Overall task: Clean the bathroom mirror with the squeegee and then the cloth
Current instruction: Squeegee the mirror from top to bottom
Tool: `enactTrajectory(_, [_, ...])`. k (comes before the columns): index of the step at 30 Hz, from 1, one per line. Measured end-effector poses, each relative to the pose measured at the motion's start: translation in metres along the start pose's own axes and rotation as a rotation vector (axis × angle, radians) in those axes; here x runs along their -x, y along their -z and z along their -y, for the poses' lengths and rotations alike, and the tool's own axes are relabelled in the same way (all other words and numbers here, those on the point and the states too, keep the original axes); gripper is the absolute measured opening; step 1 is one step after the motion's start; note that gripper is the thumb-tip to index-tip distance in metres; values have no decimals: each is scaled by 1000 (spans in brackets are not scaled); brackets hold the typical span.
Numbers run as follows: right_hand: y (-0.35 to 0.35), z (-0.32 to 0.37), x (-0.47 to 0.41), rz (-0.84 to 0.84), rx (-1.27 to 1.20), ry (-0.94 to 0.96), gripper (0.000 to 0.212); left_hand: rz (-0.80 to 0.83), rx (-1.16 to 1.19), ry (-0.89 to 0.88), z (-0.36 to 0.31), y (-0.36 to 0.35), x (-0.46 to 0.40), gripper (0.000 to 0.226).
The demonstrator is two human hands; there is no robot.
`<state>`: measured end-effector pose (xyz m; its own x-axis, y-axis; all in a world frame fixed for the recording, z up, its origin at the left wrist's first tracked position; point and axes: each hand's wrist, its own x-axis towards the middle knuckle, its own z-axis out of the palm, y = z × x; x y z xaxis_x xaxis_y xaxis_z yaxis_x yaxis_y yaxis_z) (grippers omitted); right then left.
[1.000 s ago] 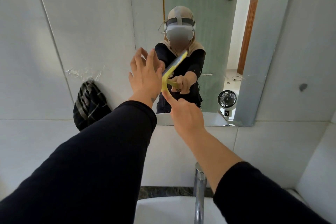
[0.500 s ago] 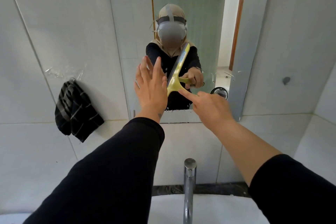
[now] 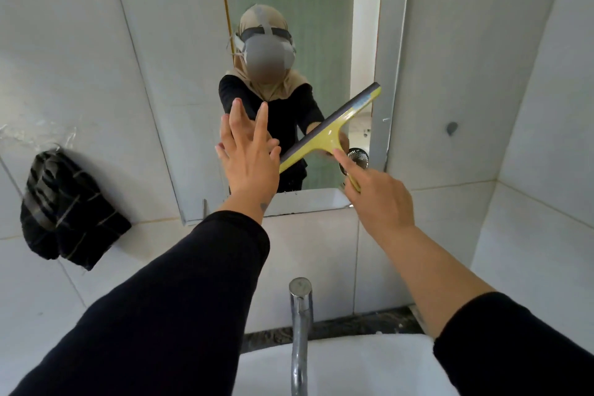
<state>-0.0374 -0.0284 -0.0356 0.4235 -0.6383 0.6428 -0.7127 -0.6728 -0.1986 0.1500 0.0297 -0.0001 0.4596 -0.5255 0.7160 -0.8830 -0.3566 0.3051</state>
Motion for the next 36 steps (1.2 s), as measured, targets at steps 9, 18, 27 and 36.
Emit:
enactTrajectory(9, [-35,4,22,-101,-317,-174,44,-17,-29,-13,2,-10,0,69])
enactTrajectory(18, [-48,41,43,-63,-595,-381,43,-12,-25,-44,10,-1,-2,54])
enactTrajectory(27, [-69,95,52,-83,-704,-437,44,-39,-71,-15,50,22,3,53])
enactTrajectory(36, [-80,153,58,-17,-687,-346,44,-55,-88,37,88,38,11,54])
